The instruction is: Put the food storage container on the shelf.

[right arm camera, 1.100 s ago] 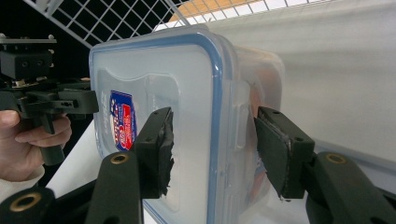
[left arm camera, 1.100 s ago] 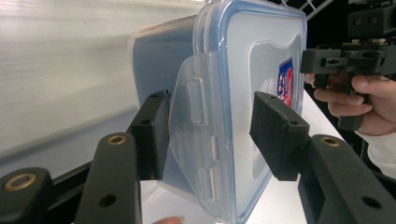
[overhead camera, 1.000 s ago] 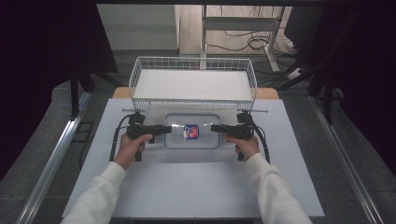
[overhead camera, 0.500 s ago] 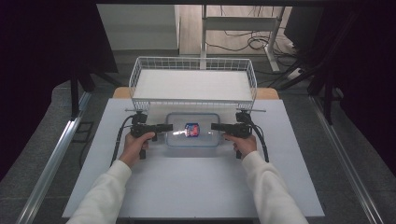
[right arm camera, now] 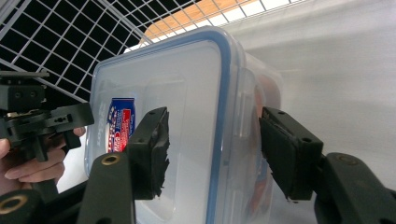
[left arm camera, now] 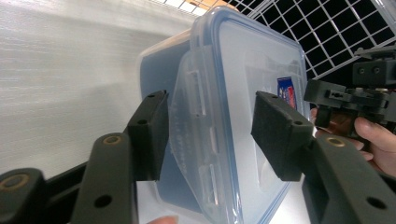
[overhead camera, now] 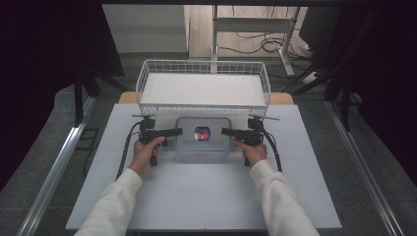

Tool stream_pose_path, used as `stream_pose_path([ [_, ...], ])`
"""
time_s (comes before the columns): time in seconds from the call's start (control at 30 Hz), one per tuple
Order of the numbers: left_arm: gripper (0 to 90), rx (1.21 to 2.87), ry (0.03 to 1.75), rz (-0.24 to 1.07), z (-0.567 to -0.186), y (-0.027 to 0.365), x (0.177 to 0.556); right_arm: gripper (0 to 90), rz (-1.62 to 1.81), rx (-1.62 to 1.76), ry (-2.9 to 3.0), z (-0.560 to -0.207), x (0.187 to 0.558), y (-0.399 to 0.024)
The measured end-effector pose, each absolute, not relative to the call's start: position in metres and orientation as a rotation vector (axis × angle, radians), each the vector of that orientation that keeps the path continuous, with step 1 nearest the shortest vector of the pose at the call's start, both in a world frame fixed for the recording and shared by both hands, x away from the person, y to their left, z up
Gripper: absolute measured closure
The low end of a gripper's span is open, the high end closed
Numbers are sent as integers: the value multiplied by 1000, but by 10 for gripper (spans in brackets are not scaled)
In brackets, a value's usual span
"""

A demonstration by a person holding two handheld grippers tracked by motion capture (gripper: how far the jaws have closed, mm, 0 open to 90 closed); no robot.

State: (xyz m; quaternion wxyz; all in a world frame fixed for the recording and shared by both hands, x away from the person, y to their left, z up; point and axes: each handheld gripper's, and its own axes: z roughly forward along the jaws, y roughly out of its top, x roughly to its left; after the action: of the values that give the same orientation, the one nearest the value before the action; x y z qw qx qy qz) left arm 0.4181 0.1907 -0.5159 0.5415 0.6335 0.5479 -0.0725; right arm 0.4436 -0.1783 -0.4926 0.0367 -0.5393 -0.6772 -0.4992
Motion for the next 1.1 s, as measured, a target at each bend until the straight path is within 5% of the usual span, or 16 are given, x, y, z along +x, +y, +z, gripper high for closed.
stream_pose_path([
  [0.2,271,1542,1302,-81,-504,189,407,287,-1528,-1723,-2117,-489,432,-179],
  [0.47,248,1671,1198,13,-485,186,368,239,-1551,-1709,-2345,-468,394,-196],
  [0.97,253,1880,1070,174,-484,183,273,487,-1450,-1287,-2715,-459,326,-191],
  [1.1,253,1911,1063,174,-487,185,255,631,-1347,-1163,-2809,-471,318,-174],
])
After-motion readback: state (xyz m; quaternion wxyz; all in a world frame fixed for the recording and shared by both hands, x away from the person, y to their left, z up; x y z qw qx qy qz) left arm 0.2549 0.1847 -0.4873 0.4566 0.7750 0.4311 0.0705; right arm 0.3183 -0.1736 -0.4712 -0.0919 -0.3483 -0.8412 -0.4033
